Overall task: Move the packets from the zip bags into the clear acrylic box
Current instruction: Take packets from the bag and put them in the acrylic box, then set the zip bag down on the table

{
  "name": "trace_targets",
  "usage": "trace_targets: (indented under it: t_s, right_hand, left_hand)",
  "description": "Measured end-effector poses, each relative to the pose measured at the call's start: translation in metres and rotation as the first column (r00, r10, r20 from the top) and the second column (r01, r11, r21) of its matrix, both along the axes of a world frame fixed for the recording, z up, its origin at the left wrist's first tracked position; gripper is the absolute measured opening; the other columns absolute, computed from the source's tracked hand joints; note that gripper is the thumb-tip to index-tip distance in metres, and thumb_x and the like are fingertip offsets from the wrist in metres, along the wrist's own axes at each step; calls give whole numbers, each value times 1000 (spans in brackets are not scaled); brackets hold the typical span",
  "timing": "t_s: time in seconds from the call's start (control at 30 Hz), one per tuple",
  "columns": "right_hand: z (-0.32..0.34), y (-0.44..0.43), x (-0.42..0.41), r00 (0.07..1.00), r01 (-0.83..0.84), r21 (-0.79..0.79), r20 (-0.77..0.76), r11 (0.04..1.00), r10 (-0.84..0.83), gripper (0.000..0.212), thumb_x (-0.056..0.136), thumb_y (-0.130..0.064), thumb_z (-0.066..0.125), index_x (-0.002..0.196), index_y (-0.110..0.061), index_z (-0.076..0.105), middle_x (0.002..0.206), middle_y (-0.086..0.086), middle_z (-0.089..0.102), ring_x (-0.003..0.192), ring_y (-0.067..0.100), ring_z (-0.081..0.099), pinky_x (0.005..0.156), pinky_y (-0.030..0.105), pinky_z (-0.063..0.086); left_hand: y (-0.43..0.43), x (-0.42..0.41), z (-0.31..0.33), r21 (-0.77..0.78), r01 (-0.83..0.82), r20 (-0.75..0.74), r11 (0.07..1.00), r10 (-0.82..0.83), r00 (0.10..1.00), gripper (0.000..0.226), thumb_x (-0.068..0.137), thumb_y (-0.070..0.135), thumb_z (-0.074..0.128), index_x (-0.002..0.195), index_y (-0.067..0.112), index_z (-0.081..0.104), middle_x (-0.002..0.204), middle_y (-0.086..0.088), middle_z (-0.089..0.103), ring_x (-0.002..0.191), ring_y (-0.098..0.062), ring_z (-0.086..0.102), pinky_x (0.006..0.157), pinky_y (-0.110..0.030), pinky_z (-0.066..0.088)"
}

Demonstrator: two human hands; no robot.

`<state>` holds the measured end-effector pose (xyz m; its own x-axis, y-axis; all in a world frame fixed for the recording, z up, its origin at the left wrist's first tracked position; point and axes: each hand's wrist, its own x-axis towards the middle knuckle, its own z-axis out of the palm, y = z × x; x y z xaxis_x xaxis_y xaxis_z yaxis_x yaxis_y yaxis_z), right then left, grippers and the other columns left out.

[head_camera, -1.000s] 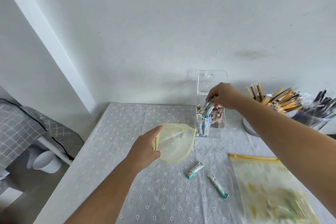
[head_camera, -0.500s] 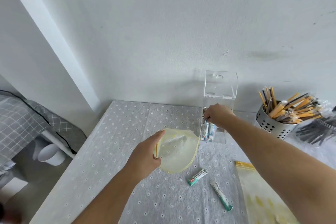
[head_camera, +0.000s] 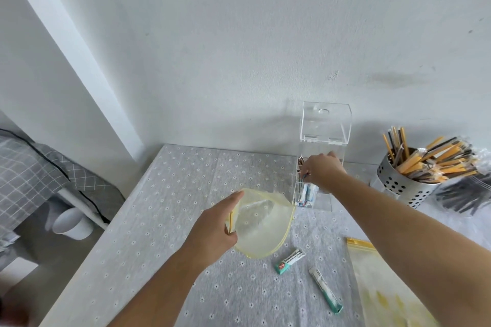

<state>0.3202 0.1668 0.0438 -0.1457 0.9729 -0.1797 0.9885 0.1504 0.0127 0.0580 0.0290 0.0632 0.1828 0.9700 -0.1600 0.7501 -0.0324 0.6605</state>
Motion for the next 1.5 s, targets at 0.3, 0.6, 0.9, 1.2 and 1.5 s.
trace_targets:
  t_s: [0.3,0.6,0.9,1.2,1.5]
  right_hand:
    - [-12,2,-4,995,58,32,-82,998,-56,13,86,-26,61,91,-29,72,97,-11,72,89,16,64,97,31,36]
    - [24,-15,13,874,149,48,-473,988,-109,24,82,-10,69,104,-19,71,103,-4,73,88,10,64,76,20,45]
    - [25,-101,-14,787,-20,-59,-617,998,-21,84,69,-14,82,138,-35,39,121,-19,48,106,9,53,90,25,46]
    - [17,-138,-66,382,4,-223,-900,975,-208,5,83,-10,69,82,-14,71,100,12,71,86,12,64,84,24,48]
    - [-3,-152,-103,-46,157,-437,-899,885,-436,7,91,-6,56,86,-9,59,78,7,74,62,15,71,56,26,50]
  left_hand:
    - [4,4,-2,-2,5,-23,1000,-5,1000,83,81,2,63,144,43,27,132,-11,54,52,-3,47,57,-6,42]
    - [7,3,7,-7,26,-48,1000,-27,998,81,80,1,62,144,40,29,130,-13,56,85,-9,63,57,-5,39]
    - [19,-20,39,-185,95,119,978,-73,990,78,75,-3,62,132,48,46,126,7,57,53,-8,46,61,-24,48]
    - [13,-62,62,-243,76,385,967,25,923,31,85,12,60,104,33,72,91,11,66,57,-7,40,53,-17,37]
    - [-35,-109,-14,-385,-18,467,923,211,859,60,68,70,62,114,32,59,112,10,62,105,-8,55,87,-28,41]
